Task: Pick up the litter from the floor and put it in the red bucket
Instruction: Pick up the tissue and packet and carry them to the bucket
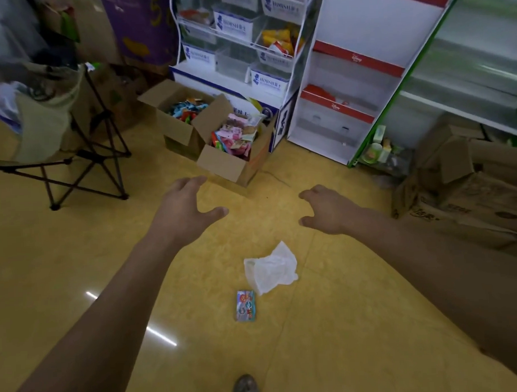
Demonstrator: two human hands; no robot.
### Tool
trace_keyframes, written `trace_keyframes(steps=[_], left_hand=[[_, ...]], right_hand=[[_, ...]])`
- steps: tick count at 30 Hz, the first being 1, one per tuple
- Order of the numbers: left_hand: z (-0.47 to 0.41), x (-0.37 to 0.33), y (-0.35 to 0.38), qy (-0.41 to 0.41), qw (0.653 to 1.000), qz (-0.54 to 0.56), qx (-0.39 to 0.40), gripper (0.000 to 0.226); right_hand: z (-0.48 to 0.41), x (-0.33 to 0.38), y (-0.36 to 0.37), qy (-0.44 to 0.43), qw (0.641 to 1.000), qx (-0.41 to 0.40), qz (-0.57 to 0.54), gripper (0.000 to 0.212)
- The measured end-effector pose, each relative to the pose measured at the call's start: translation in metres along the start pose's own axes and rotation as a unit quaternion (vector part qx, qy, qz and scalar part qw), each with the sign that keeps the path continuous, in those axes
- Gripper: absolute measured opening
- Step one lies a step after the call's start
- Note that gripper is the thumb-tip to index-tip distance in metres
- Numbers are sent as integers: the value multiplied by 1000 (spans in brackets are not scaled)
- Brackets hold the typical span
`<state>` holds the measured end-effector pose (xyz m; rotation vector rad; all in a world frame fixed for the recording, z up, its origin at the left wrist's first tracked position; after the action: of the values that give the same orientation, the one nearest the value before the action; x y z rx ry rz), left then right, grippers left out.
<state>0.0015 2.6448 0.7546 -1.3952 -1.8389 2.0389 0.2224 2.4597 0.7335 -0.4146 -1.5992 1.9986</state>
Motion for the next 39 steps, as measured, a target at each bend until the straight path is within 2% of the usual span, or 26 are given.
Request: trace_keyframes(steps=[12,22,31,39], left_hand=[[-11,35,55,-40,998,20,39,83],[-11,47,114,-117,990,-5,74,85],[-17,50,219,-210,971,-32,107,83],[-25,79,316,-234,964,-47,115,83]], right_hand=[[-30,-31,49,36,997,65,-1,77],[-83,-74,105,26,990,142,-6,85],[-155,-118,196,23,977,211,2,92],[-205,-126,272,-23,973,227,29,91]])
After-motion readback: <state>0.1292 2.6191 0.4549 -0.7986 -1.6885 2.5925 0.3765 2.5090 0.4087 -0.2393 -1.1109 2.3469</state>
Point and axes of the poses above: each hand's wrist, its own z-axis away from the middle knuckle, its own y-axis out of the palm, x = y × z, the point moved 4 cm from there along -z, towards the middle knuckle, and after that the axes turned 10 degrees about -x, right-handed, at the moved point
